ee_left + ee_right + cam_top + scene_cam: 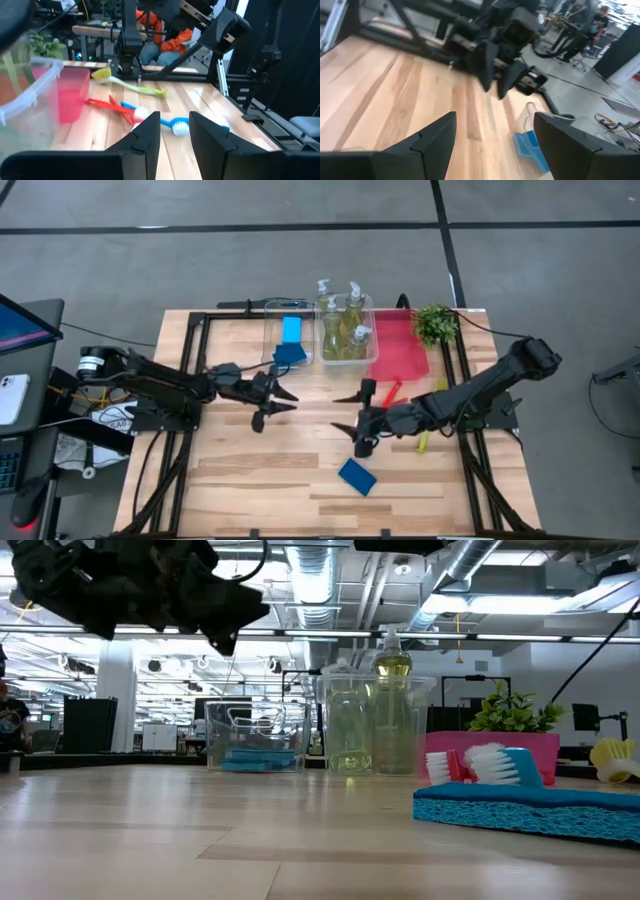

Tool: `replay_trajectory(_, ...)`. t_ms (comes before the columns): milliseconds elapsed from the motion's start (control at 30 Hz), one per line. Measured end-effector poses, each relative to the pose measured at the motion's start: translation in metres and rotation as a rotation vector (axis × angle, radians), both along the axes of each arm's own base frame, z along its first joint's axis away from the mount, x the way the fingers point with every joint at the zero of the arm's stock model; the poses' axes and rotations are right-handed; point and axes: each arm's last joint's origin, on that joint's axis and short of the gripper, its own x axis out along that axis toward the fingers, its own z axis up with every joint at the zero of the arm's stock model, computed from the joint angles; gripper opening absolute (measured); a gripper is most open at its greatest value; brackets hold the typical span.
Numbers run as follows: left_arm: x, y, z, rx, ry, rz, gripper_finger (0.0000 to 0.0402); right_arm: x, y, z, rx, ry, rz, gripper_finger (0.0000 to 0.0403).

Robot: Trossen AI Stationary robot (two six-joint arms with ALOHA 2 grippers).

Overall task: Pick & Place Kitchen Sink Supplies
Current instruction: Put the blue sponge into the left transparent bin

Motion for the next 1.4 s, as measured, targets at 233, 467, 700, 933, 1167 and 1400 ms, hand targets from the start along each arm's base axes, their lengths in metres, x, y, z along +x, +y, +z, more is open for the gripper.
replay_trajectory(233, -0.012, -0.001, -0.006, -0.002, 0.009, -0.022, 0.0104, 0.008, 0.013, -0.014, -0.029, 0.063, 0.03, 0.026)
replay_trajectory(467, -0.023, -0.006, 0.008, -0.007, -0.063, -0.212, 0.0104, 0.017, 0.02, -0.032, -0.053, 0.127, 0.04, 0.026)
replay_trajectory(700, -0.035, -0.01, 0.026, 0.031, -0.175, -0.355, 0.0104, 0.02, 0.016, -0.023, -0.003, 0.113, 0.183, 0.026)
replay_trajectory(933, -0.045, -0.01, 0.041, 0.048, -0.266, -0.363, 0.0104, 0.02, 0.009, -0.006, 0.069, 0.064, 0.319, 0.026)
replay_trajectory(1167, -0.047, -0.01, 0.043, 0.048, -0.28, -0.367, 0.0104, 0.024, 0.002, -0.01, 0.07, 0.076, 0.292, 0.026)
replay_trajectory(1400, -0.047, -0.01, 0.044, 0.041, -0.28, -0.368, 0.0104, 0.025, 0.0, -0.01, 0.107, 0.075, 0.279, 0.026)
